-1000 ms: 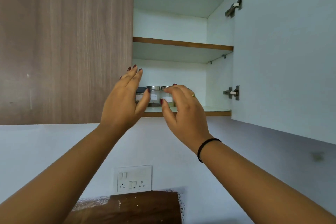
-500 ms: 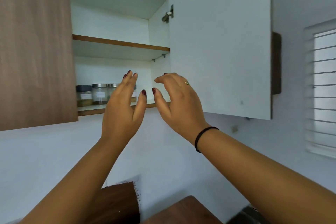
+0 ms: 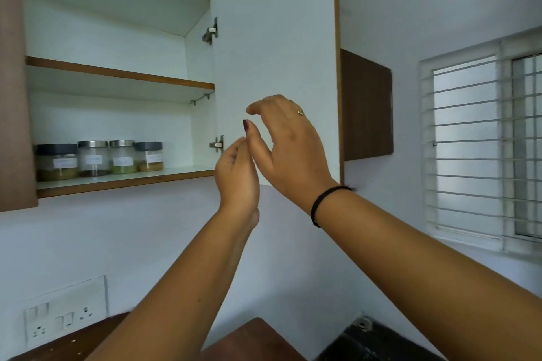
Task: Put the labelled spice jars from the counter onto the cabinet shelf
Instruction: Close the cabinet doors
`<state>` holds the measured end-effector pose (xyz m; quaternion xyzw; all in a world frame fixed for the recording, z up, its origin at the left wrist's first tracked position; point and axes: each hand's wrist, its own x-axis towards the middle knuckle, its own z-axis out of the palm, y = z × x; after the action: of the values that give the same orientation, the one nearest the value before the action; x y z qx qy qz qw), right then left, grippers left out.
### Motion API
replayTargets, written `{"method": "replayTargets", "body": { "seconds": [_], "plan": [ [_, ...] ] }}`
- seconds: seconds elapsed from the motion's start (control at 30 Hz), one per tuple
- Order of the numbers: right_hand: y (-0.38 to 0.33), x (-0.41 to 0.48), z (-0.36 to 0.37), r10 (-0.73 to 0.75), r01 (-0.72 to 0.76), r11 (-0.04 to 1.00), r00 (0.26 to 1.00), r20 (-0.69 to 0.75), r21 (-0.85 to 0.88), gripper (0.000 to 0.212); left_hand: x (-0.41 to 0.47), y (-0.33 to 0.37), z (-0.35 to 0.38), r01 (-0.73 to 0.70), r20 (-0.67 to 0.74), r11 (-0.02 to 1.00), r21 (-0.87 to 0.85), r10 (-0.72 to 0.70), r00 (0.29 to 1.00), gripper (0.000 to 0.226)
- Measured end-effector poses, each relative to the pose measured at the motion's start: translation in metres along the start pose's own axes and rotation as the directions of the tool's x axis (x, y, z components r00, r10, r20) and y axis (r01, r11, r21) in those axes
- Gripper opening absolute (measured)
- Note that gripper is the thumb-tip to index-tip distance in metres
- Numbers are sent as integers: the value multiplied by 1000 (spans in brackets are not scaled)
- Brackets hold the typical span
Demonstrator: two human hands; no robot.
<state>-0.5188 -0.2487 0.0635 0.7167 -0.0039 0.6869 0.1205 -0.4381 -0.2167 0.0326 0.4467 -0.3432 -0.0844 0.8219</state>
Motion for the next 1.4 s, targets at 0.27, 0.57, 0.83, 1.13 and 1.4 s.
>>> {"method": "replayTargets", "body": {
  "seconds": [0.27,0.57,0.83,1.13,1.4],
  "plan": [
    [64,-9,-26,200,-197,979,976,-88,46,12,-23,-53,56,413,-2,871,-266,-429,903,45],
    [119,-35,-32,475,-476,875,879,33,90,44,-21,-90,96,580,74,728,-365,-599,798,50],
    [140,-48,-21,565,-602,782,794,222,162,54,-22,-99,116,513,110,729,-453,-525,844,32],
    [134,-54,-7,579,-594,764,803,137,251,46,-30,-90,105,483,41,744,-461,-526,849,25],
    [103,-56,4,474,-483,824,874,106,297,47,-34,-77,70,488,74,724,-487,-522,849,25]
  ]
}}
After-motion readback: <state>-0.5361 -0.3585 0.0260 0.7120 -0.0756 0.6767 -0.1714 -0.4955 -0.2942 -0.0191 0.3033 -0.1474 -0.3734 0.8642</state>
